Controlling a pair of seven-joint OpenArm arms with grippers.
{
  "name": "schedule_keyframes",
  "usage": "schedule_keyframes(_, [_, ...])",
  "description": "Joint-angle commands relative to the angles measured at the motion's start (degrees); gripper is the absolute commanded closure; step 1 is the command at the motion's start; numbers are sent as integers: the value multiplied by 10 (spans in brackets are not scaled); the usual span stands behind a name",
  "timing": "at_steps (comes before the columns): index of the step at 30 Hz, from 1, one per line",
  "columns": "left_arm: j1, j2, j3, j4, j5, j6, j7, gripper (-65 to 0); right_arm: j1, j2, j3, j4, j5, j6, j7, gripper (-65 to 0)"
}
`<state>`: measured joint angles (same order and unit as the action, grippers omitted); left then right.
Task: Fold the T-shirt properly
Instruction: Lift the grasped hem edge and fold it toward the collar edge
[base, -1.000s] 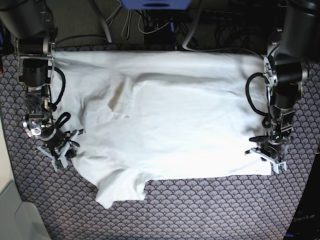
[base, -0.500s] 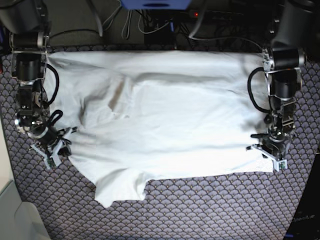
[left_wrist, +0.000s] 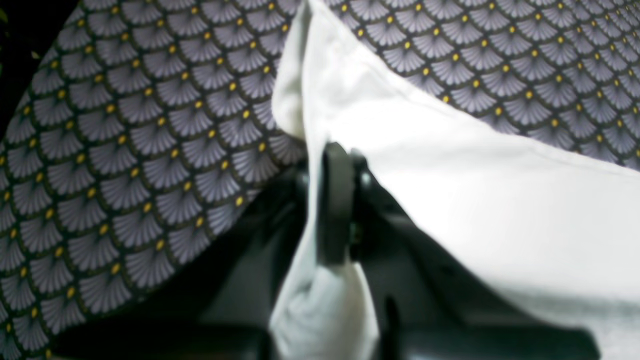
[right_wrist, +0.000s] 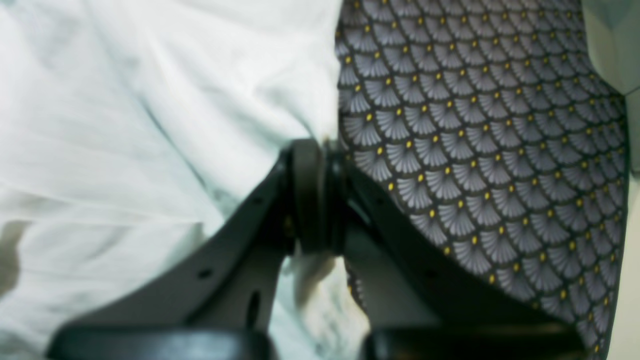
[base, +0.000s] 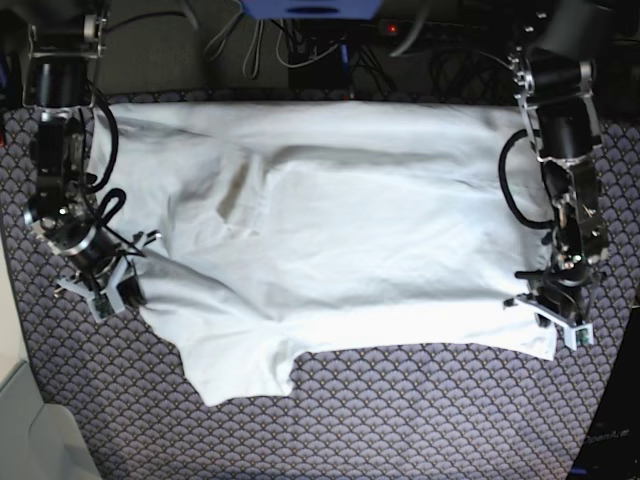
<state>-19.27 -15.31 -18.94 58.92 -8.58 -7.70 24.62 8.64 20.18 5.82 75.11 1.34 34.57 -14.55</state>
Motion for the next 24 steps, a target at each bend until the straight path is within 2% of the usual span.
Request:
schedule_keyframes(1, [-6,-4,-2,19,-1,2,-13,-6,6,12,4,19,27,-2,18,0])
schedule_keyframes(6, [24,-2,-2,53,-1,3,-13,-6,-17,35,4,44,65,-2,18,0])
schedule_keyframes(10, [30,-2,-3,61,-1,3,-13,-6,-31,35,45,46,66,-2,18,0])
schedule_keyframes(14, [38,-1,-42,61,-1,2,-13,-6,-34,35,64,46,66,-1,18,0])
schedule_keyframes(24, [74,-1,-54,116,-1,1,-11,-6,-107,35,72,127,66,-1,21,0])
